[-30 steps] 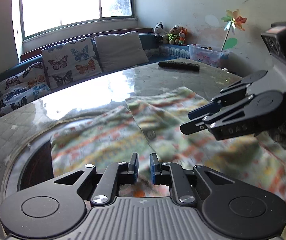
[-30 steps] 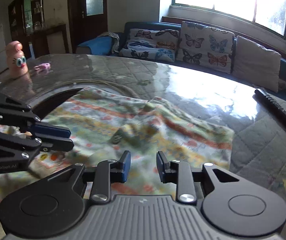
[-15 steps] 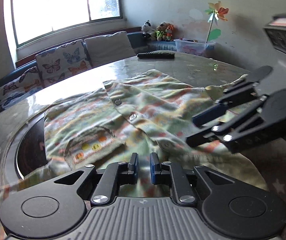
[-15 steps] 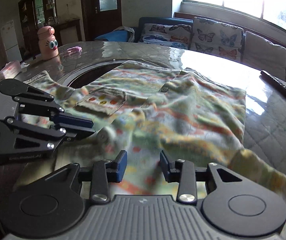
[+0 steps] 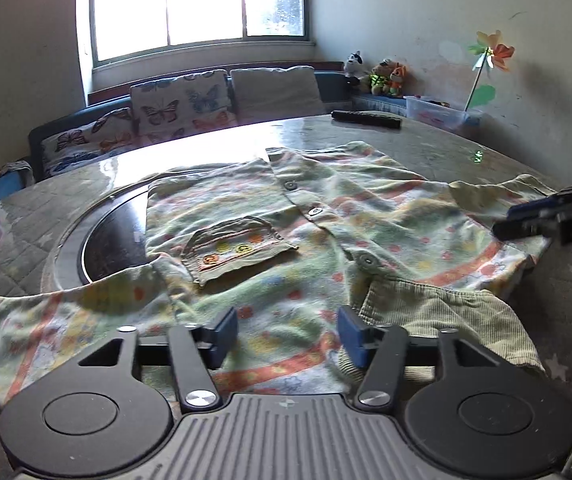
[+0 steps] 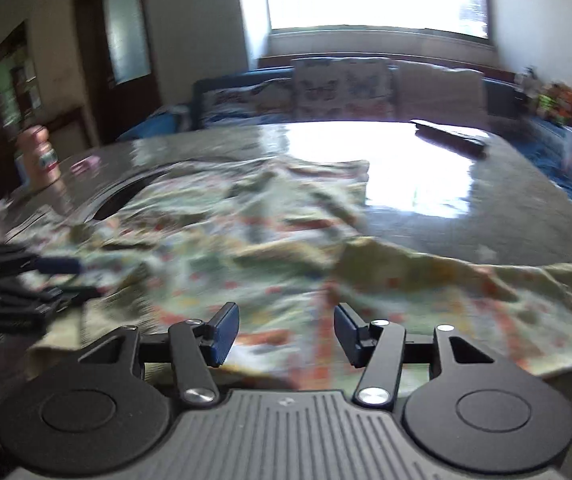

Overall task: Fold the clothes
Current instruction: 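Lower the shirt flat onto the table and open both grippers, then move the right gripper to the corduroy sleeve cuff and grasp it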

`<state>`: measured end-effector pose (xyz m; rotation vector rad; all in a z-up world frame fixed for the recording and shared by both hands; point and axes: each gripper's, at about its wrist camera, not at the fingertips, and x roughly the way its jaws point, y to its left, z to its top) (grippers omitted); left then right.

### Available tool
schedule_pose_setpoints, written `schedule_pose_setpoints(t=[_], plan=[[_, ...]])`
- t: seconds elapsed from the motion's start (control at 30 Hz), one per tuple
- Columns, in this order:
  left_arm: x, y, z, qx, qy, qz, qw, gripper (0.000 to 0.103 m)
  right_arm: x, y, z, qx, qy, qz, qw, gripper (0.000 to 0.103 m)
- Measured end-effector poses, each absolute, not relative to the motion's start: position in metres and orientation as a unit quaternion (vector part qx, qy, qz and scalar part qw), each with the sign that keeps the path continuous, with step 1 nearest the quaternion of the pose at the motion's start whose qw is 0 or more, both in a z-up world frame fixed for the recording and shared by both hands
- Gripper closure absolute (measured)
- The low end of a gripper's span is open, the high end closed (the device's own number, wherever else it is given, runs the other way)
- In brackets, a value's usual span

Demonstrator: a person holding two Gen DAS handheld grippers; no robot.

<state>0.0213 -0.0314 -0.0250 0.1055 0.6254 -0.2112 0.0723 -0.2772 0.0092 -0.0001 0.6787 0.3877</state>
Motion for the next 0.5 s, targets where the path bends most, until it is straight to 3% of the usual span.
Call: schedule_pose_setpoints(t=[0.03,0.2,0.5], plan=[[0.021,-0.03,-0.025,0.051,0.307,-0.1,0.945,0.02,0.078,-0.287,0.007,0.008,0.332,0.172,0.927,0.045],[0.021,-0.026,-0.026,0.041,0.31,-0.09,0.945,0.007,0.108,-0.329,-0.004,0.029,0.332,0.089,0.939,0.039],[0.023,-0.022,-0.029,0.033,0.323,-0.081,0.942,0.0,0.14,-0.385,-0.016,0.041,0.33,0.006,0.943,0.036]])
